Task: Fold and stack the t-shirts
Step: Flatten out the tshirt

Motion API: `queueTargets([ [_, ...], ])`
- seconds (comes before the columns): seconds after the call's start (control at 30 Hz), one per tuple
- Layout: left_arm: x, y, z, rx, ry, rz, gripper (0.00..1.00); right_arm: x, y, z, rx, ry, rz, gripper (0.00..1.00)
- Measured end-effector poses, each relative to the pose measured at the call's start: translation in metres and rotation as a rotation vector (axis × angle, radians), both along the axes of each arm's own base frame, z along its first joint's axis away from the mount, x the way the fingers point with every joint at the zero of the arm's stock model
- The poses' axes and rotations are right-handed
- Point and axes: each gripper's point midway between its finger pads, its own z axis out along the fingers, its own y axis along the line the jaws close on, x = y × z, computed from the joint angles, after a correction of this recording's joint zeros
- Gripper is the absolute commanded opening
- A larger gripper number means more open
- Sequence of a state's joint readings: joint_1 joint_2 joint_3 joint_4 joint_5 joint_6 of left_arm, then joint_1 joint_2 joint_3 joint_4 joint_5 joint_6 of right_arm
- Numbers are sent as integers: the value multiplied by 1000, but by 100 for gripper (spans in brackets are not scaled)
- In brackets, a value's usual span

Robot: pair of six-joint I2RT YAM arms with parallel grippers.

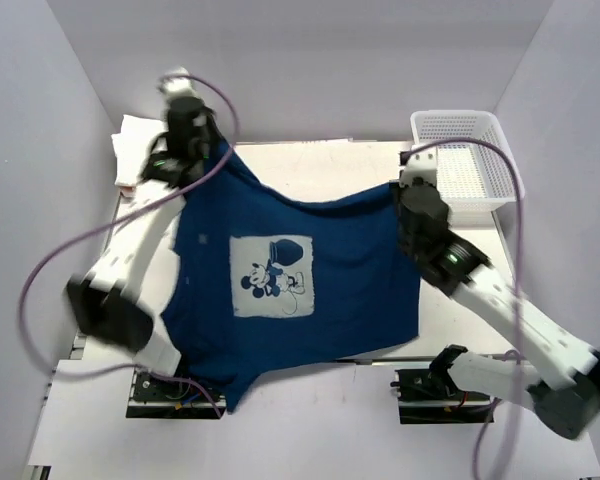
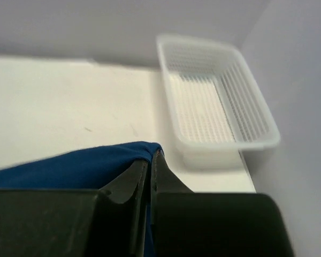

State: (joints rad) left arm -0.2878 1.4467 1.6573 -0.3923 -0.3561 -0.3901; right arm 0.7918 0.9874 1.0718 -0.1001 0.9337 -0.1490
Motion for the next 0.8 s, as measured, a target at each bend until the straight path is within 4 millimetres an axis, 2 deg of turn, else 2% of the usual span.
queueTargets([
  [0.03, 23, -5, -46, 24, 94, 6, 0, 15, -4, -23, -11, 47, -32, 0],
  [0.07, 42, -8, -92, 47, 188, 11, 9, 30, -11, -44, -18, 91, -72, 0],
  [0.1, 58, -11, -129, 65, 260, 14, 22, 48, -15, -68, -20, 150, -89, 0],
  [0.13, 73, -14, -167, 77, 332, 10, 61, 68, -20, -90, -10, 203, -105, 0],
  [0.17, 87, -17, -203, 91, 404, 1, 79, 88, -23, -110, 2, 259, -119, 8],
  [0.2, 99, -19, -233, 100, 466, -5, 92, 107, -24, -133, 8, 330, -122, 48],
  [0.23, 113, -22, -256, 101, 507, -14, 100, 124, -24, -155, 18, 398, -123, 65],
  [0.27, 126, -26, -275, 101, 536, -23, 100, 139, -21, -171, 24, 450, -110, 88],
  [0.33, 139, -32, -303, 99, 574, -43, 100, 159, -10, -199, 47, 532, -60, 90],
  [0.37, 140, -32, -310, 100, 591, -53, 100, 164, -4, -210, 56, 562, -31, 90],
  [0.43, 136, -34, -313, 99, 599, -76, 100, 163, 5, -224, 70, 615, 18, 90],
  [0.53, 126, -39, -293, 90, 562, -114, 100, 157, 15, -224, 107, 641, 75, 90],
  [0.73, 83, -47, -234, 70, 465, -186, 100, 137, 31, -211, 197, 634, 174, 90],
  [0.8, 66, -49, -231, 60, 463, -215, 100, 129, 34, -216, 219, 647, 189, 90],
])
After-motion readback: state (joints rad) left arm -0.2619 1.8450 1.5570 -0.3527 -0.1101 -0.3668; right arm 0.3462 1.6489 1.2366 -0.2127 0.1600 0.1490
